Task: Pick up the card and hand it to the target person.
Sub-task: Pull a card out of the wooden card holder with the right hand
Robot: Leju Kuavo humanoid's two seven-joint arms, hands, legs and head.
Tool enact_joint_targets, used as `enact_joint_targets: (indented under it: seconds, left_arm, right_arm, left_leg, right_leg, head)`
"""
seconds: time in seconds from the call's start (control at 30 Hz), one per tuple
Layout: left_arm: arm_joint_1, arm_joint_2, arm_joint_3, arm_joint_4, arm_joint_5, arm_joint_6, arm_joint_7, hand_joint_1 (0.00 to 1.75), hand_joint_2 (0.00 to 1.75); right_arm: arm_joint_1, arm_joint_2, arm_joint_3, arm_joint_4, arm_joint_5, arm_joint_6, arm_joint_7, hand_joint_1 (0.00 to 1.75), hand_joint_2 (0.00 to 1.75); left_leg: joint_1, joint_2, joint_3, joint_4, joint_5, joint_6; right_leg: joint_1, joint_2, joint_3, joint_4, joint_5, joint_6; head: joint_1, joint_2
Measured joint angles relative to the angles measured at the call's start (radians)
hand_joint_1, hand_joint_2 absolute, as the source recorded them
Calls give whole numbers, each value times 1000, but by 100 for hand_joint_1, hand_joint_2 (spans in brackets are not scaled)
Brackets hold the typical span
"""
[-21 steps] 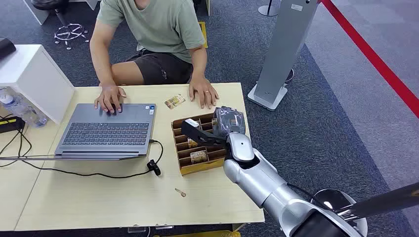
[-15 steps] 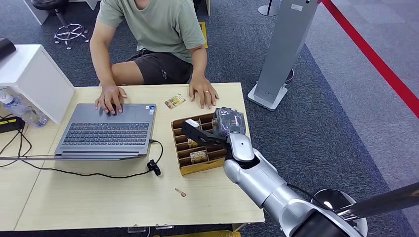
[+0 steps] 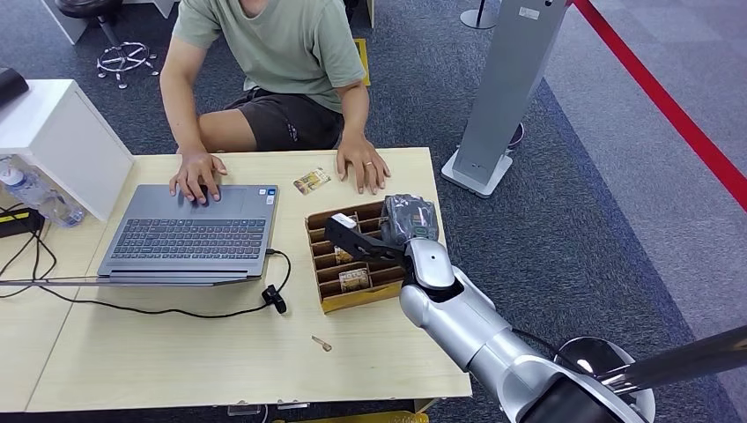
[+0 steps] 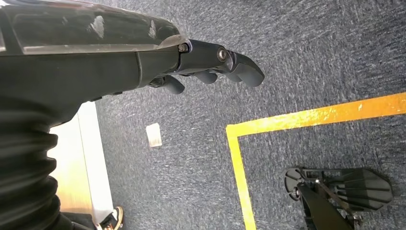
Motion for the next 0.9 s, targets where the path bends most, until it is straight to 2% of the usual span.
enact_joint_targets:
  seconds: [0.17, 0.6, 0.9]
  left_arm:
    - [0, 0, 0, 0, -1, 0, 1, 0, 175]
    - [0, 0, 0, 0, -9, -4, 0, 0, 175]
    - [0, 0, 0, 0, -8, 0, 0, 0, 175]
  right_arm:
    - [-2, 0, 0, 2, -2, -6, -4, 144, 175]
    - [-2, 0, -1, 6, -6, -20, -10, 143, 175]
    - [7, -1, -2, -27, -66, -27, -74, 143, 175]
  left_leg:
    - [0, 0, 0, 0, 0, 0]
    - [0, 0, 0, 0, 0, 0]
    - [0, 0, 0, 0, 0, 0]
  right_leg:
    - [0, 0, 0, 0, 0, 0]
    - [0, 0, 0, 0, 0, 0]
    - [0, 0, 0, 0, 0, 0]
  head:
    - [0, 0]
    - [0, 0]
    - [0, 0]
